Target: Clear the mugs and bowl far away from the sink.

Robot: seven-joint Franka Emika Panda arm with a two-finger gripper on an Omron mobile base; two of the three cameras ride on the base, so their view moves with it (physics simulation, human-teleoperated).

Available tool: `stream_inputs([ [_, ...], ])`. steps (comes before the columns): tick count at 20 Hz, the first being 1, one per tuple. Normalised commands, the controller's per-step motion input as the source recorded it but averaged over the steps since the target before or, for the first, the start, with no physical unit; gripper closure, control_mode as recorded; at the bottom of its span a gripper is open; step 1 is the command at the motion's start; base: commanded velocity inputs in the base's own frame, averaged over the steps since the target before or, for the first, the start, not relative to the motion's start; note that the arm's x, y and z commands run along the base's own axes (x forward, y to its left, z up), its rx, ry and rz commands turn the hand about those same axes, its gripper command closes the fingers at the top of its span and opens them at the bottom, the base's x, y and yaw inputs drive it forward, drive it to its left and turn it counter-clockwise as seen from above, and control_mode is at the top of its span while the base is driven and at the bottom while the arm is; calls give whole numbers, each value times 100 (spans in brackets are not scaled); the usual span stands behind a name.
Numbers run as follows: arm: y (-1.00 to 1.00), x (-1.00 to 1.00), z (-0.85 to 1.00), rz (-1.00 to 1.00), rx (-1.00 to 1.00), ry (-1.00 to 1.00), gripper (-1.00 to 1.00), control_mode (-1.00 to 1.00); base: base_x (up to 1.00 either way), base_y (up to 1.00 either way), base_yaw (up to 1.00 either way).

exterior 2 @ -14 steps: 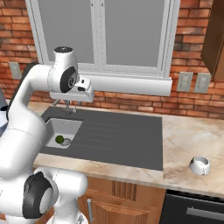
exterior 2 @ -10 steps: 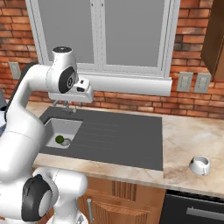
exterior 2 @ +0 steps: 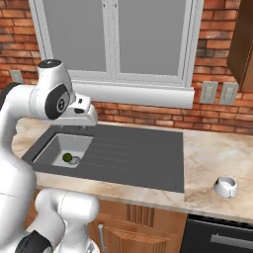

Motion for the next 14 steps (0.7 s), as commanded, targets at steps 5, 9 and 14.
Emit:
stream_inputs([
  [5, -29, -38, 0, 0, 0, 0, -100, -100, 0, 0, 0],
  [9, -7, -24, 0, 0, 0, 0, -100, -100, 0, 0, 0],
  [14, 17, -28, 0, 0, 0, 0, -100, -100, 0, 0, 0],
])
